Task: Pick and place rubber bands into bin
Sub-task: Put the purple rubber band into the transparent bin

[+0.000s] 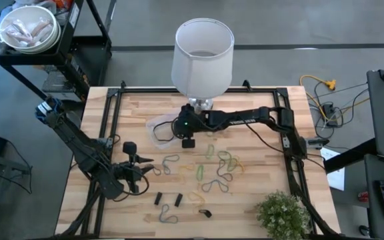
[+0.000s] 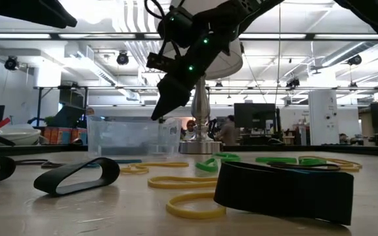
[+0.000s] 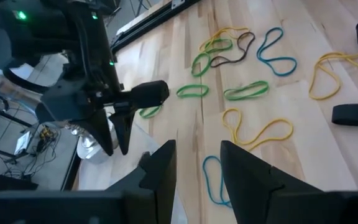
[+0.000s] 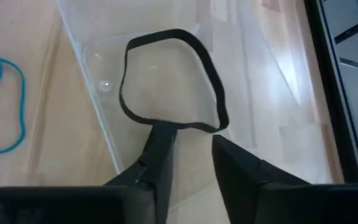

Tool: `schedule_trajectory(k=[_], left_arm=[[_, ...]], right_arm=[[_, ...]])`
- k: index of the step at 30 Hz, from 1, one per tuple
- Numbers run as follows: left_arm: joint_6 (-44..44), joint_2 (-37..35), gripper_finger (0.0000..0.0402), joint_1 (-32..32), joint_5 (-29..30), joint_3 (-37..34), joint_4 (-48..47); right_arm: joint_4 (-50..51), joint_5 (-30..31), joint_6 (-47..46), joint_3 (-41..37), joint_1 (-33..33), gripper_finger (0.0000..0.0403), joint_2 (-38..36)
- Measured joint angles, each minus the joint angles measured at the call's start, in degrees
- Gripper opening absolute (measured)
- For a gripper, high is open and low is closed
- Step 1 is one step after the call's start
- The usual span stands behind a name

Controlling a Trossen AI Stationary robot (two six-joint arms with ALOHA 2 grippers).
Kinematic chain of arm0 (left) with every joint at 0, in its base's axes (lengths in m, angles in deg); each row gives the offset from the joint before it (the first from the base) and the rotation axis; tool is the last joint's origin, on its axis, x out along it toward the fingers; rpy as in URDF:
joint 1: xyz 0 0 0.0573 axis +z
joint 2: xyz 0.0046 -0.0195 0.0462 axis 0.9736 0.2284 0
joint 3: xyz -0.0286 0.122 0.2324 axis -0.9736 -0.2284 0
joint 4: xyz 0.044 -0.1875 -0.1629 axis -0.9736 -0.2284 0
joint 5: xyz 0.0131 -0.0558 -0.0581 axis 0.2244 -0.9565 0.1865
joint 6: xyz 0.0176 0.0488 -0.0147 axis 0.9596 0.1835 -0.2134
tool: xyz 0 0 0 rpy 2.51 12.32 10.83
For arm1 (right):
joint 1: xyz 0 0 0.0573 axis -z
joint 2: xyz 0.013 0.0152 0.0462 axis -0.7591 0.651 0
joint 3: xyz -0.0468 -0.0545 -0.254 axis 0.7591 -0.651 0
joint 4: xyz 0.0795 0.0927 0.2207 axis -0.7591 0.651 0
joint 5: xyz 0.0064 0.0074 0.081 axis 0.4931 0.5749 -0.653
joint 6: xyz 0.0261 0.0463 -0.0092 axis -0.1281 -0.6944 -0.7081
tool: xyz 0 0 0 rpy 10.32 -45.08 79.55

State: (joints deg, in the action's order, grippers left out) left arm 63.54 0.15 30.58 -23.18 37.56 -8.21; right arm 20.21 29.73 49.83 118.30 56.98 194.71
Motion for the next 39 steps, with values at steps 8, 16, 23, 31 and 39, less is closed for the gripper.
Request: schedule_trajectory(k=[8, 16, 23, 31, 39], left_arm=[[-9.2, 0.0, 0.0109, 0.0, -11.0, -4.0, -0.8], [-30.2, 0.0, 0.0109, 1.2, -14.2, -8.8, -10.0], [-44.9, 0.4, 0.0109, 5.3, -19.1, -9.7, -16.2], [-41.0, 2.0, 0.0109, 10.2, -26.0, -14.8, -7.6], [-35.1, 5.6, 0.0109, 13.5, -29.8, -17.1, 0.5]], right_arm=[[6.4, 0.0, 2.8, 0.0, -3.9, 0.0133, -7.1], [19.6, 0.0, -3.8, -0.3, -12.0, 0.0116, -18.5], [23.7, 0.0, -8.9, -3.1, -20.2, 0.0102, -26.2], [23.9, 0.0, -14.7, -9.8, -26.9, 0.0087, -34.0], [23.1, 3.5, -21.7, -18.1, -30.5, 0.0071, -41.1]])
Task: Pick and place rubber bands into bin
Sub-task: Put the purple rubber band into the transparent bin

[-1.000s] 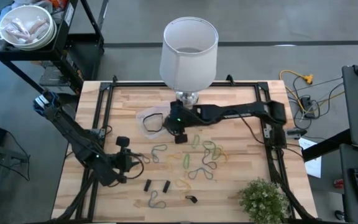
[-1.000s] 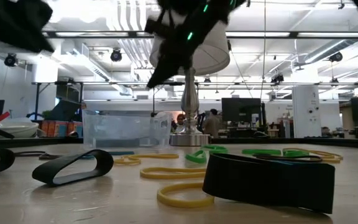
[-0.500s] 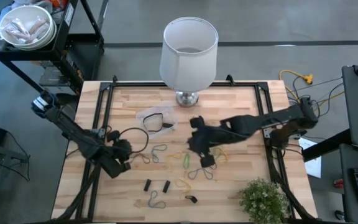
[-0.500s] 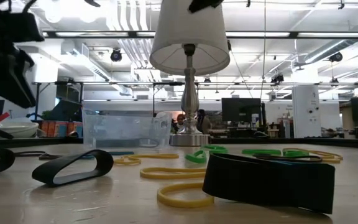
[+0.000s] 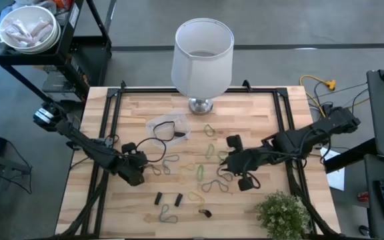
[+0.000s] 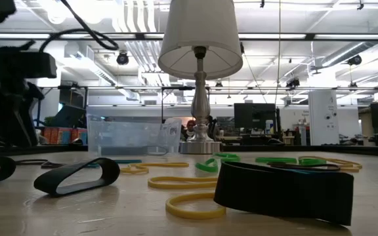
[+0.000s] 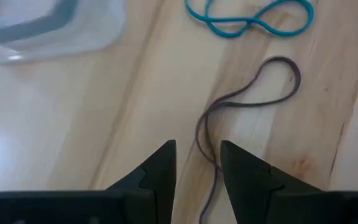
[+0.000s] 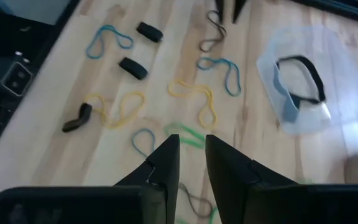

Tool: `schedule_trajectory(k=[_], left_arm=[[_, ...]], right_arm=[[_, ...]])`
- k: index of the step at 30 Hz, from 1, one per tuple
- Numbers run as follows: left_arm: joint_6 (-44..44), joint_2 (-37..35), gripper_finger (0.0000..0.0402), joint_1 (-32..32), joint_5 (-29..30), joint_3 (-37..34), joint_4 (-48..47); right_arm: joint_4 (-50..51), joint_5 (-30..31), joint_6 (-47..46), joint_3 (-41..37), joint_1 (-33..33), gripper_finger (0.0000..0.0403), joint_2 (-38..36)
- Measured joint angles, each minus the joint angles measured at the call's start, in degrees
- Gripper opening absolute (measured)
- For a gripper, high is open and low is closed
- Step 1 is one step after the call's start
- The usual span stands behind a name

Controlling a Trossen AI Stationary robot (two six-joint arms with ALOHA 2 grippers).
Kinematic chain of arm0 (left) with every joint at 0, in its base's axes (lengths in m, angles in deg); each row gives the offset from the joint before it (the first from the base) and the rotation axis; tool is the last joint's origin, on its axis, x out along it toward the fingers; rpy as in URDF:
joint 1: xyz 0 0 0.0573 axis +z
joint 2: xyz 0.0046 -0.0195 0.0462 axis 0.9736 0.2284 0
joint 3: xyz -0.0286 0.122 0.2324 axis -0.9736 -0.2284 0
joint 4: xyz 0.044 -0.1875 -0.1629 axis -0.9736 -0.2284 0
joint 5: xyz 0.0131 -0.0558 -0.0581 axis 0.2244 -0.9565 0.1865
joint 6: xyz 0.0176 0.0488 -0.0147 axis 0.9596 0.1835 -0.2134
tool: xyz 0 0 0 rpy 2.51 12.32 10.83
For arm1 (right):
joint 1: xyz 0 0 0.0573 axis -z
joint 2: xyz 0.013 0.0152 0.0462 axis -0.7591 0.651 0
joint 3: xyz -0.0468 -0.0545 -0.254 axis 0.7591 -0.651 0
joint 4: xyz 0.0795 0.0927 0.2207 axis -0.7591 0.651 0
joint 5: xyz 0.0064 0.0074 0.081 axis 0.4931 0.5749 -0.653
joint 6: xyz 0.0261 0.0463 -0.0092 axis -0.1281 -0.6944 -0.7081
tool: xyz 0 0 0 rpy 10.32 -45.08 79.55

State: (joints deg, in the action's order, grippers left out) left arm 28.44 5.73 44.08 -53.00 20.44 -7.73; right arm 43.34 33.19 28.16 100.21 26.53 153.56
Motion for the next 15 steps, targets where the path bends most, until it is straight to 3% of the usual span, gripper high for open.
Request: schedule_trajectory(k=[15], left_arm=[[5.9, 8.9, 0.0109, 5.1, -6.2, -0.1, 6.6]], right_arm=[[-7.0, 2.8, -5.2, -13.8, -1.7, 0.0063, -6.1]])
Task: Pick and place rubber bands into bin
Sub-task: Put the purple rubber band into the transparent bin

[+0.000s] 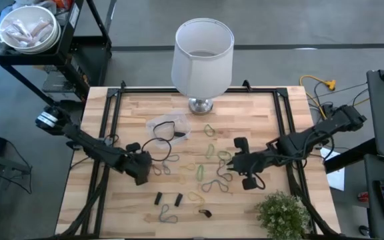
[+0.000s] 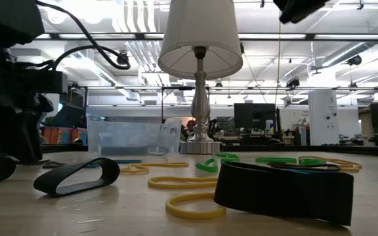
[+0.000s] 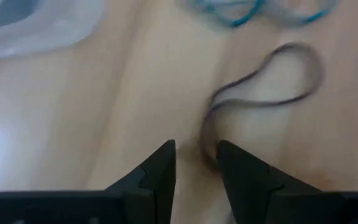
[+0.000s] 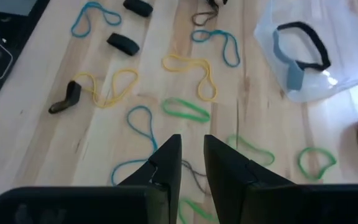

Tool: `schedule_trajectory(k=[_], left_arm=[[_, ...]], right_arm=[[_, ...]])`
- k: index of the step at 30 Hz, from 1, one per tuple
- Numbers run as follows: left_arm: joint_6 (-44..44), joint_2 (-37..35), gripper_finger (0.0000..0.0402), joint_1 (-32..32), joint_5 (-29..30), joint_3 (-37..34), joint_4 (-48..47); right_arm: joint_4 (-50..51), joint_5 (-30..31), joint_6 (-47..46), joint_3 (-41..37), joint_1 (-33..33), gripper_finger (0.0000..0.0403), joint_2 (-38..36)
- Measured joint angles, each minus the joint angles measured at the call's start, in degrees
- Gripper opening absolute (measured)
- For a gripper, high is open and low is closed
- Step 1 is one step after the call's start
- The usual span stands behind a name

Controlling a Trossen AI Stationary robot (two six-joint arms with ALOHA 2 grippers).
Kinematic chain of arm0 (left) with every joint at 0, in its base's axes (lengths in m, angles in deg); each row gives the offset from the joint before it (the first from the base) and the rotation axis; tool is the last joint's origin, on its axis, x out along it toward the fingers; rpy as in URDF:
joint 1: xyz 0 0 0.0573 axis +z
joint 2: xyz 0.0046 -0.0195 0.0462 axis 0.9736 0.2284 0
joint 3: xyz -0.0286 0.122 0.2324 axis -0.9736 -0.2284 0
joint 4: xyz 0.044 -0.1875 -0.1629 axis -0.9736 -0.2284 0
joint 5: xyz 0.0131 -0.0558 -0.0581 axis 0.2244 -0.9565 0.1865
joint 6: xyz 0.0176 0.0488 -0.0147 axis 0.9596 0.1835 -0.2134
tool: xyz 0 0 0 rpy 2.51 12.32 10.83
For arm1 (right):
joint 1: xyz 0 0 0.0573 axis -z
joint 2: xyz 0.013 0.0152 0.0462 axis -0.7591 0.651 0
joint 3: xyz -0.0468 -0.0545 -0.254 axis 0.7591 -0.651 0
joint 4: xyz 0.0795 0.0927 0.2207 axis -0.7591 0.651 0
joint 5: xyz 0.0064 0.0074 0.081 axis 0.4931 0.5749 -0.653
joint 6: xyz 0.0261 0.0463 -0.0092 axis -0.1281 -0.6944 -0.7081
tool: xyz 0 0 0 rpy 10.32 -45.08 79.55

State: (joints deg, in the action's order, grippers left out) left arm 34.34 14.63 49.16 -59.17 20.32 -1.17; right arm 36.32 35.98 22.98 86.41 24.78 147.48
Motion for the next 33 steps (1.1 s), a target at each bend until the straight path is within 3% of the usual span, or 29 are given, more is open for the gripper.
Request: schedule_trajectory(k=[15, 18, 22, 29, 33], left_arm=[[0.8, -1.7, 0.0106, 0.3, -3.8, 0.5, 2.5], [2.0, -1.0, 0.008, 0.3, -4.0, 0.4, 2.5], [5.4, -0.3, 0.0013, 0.3, -4.3, 0.5, 2.9], [11.1, -0.2, 0.0002, 0.2, -1.1, 2.5, 1.5], [15.6, -0.2, 0.0002, 0.3, 3.7, 5.7, 1.0]], right_arm=[[-2.2, 0.0, -3.1, -4.0, 0.0, 0.0059, -0.1], [-3.3, 0.0, -2.5, -4.6, 0.0, 0.0059, -0.1], [-3.7, 0.2, -2.3, -5.0, 0.0, 0.0057, -0.1], [-3.7, 1.9, -2.3, -5.4, 0.0, 0.0057, -0.1], [-3.7, 4.4, -2.3, -5.4, 0.0, 0.0057, -0.1]])
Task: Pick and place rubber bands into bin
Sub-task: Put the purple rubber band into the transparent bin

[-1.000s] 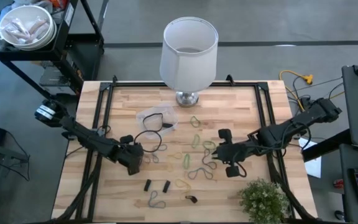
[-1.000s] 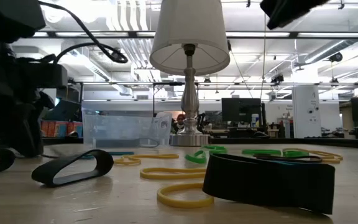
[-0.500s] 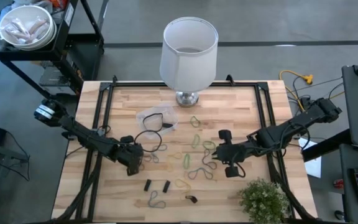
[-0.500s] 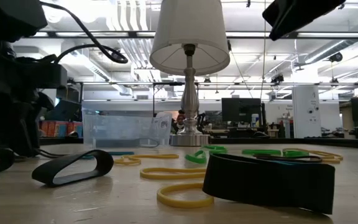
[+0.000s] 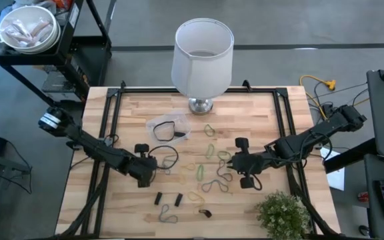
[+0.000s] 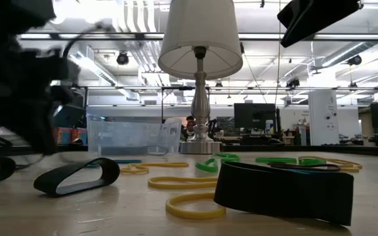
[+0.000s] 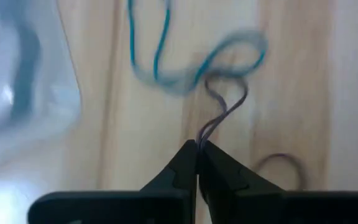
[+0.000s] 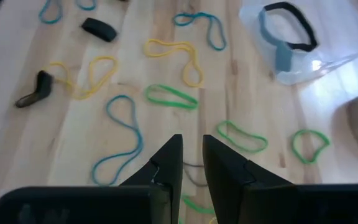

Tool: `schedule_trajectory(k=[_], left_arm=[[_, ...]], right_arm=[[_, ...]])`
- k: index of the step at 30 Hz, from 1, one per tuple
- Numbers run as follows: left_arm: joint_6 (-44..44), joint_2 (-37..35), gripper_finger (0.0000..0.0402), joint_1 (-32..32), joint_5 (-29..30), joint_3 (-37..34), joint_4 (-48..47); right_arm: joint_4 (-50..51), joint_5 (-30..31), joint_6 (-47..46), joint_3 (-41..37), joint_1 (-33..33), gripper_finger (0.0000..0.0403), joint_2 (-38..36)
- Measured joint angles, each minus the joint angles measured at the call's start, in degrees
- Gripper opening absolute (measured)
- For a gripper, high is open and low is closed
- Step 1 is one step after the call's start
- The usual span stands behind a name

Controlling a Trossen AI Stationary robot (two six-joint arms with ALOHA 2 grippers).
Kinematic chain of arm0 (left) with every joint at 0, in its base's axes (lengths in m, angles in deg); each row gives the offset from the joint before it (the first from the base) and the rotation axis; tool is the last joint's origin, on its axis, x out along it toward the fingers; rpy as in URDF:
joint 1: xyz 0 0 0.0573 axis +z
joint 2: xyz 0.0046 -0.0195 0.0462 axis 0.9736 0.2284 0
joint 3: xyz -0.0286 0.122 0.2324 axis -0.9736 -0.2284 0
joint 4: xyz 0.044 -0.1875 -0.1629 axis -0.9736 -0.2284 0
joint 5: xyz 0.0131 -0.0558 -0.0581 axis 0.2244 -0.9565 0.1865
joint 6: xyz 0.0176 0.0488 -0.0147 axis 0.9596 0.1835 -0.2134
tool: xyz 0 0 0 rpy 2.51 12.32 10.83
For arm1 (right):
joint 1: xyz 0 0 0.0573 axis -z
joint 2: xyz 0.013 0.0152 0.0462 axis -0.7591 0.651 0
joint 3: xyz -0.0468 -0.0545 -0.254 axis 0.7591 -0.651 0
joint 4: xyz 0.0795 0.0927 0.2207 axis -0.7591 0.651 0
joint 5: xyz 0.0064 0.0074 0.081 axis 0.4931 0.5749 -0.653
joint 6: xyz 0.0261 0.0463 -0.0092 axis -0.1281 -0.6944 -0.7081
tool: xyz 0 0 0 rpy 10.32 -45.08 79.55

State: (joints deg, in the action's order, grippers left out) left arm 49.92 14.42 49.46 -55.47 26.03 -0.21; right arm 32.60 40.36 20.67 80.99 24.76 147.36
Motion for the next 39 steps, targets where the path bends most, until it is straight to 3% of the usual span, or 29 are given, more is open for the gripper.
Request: schedule_trajectory(k=[7, 19, 24, 32, 35, 39], left_arm=[[8.8, 0.0, 0.0002, 0.0, 9.0, 5.7, -1.2], [24.1, -0.1, 0.0002, 1.2, 37.4, 13.0, -0.9], [27.4, -0.1, 0.0002, 4.9, 44.1, 13.2, -0.5], [27.2, 0.3, 0.0002, 13.7, 42.8, 10.3, -0.6], [27.0, 0.4, 0.0002, 16.5, 37.2, 9.7, -0.5], [26.9, 0.5, 0.0002, 21.0, 24.0, 9.3, -0.4]], right_arm=[[-0.1, 2.6, 0.2, -0.6, 0.0, 0.0057, 0.0], [-0.2, 3.1, 0.1, -1.0, 0.0, 0.0057, 0.0], [-0.2, 3.1, 0.0, -1.0, 0.0, 0.0057, 0.0], [-0.3, 3.1, 0.0, -1.0, 0.0, 0.0056, 0.0], [-0.8, 3.1, 0.1, -1.1, 0.0, 0.0056, 0.0], [-1.2, 3.1, 0.4, -1.3, 0.0, 0.0056, 0.0]])
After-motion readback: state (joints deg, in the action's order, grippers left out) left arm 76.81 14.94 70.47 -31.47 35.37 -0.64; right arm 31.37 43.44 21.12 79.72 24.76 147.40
